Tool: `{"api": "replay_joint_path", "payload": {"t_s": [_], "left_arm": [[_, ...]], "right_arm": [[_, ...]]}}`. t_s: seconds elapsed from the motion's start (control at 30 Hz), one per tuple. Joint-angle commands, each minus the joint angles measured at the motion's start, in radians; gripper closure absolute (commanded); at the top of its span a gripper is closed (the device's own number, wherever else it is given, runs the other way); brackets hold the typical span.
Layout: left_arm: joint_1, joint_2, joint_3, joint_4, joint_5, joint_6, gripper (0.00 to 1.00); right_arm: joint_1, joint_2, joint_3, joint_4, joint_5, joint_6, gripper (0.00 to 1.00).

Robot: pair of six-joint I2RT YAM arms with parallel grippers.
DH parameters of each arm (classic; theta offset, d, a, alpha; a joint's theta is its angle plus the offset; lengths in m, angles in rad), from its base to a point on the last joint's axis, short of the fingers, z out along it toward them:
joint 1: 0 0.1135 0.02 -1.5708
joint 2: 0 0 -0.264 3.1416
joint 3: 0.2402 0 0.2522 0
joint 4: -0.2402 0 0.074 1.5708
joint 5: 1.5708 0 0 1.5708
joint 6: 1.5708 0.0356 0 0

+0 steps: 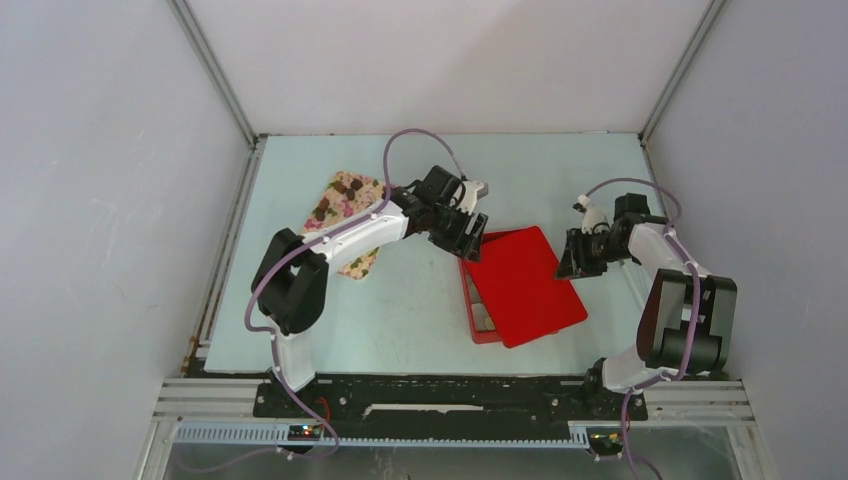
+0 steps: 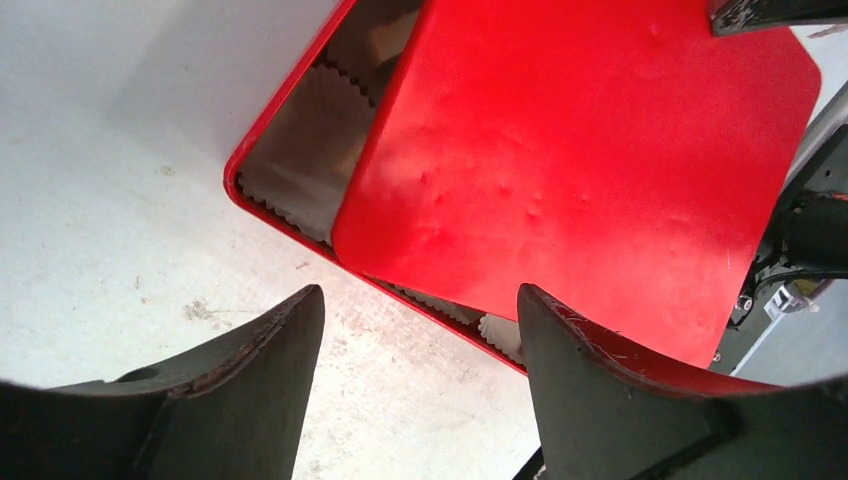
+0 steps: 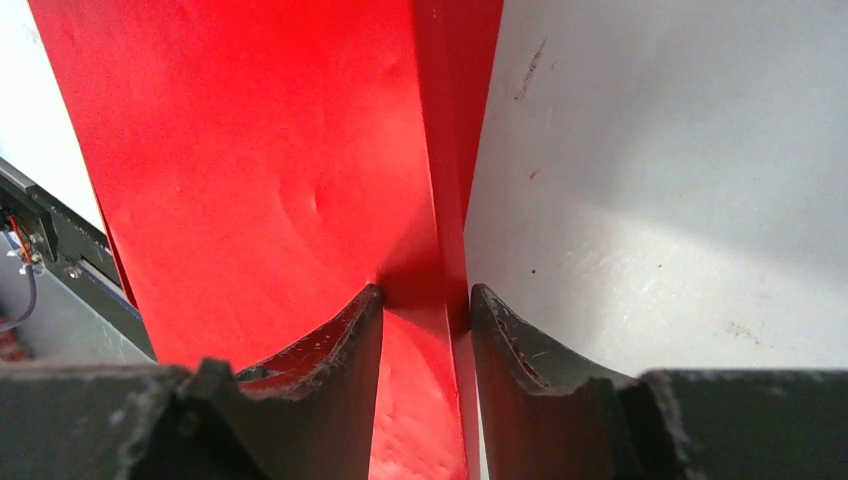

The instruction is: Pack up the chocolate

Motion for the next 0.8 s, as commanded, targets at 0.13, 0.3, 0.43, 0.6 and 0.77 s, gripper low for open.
{"api": "replay_joint_path", "payload": {"t_s": [0.13,0.3,0.43,0.6,0.77], "left_arm": [[0.015,-0.012,-0.049,-0.032,0.004,0.014,0.25],[0.021,-0.016,-0.062,-0.025,0.018,0.018,0.25],[0.026,-0.015,-0.047,-0.016,0.074,0.023,0.26],[0.026,-0.028,-0.028,0.032,0.111,0.010,0.27],[0.025,0.030,0.097,0.019,0.092,0.027,0.27]], "right_arm": [[0.028,0.018,0.011,0.036,0.038,0.002,0.61],[0.031,0.007,0.004,0.029,0.016,-0.005,0.65],[0.011,0.012,0.001,0.028,0.023,-0.028,0.69],[-0.034,0.028,0.001,0.034,-0.002,-0.021,0.75],[-0.032,0.025,0.001,0.027,-0.010,-0.026,0.75]]}}
